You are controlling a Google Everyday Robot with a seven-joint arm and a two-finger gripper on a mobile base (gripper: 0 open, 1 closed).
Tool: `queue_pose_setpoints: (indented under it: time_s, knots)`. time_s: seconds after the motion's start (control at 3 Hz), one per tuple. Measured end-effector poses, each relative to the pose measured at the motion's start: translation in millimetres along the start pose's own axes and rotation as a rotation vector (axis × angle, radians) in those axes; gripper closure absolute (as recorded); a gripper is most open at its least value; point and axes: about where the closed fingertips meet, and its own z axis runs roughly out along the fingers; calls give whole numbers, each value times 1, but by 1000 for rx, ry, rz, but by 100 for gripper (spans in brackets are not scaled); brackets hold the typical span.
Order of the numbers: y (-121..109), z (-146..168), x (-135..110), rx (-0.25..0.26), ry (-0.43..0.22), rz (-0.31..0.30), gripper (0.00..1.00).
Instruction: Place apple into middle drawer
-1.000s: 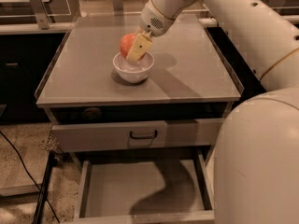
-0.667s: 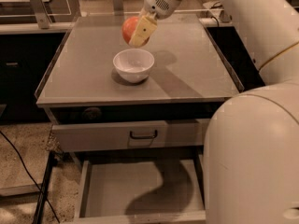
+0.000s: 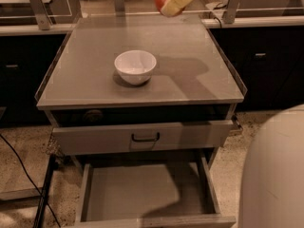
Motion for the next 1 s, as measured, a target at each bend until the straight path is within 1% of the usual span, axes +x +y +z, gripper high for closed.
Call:
queue_pose_setpoints:
  time_s: [0.33, 0.67, 1.0]
  knots:
    - [51, -49, 30, -51, -73, 81, 100]
    - [51, -37, 45, -62, -45, 100, 100]
    - [64, -53, 42, -79, -60, 115, 100]
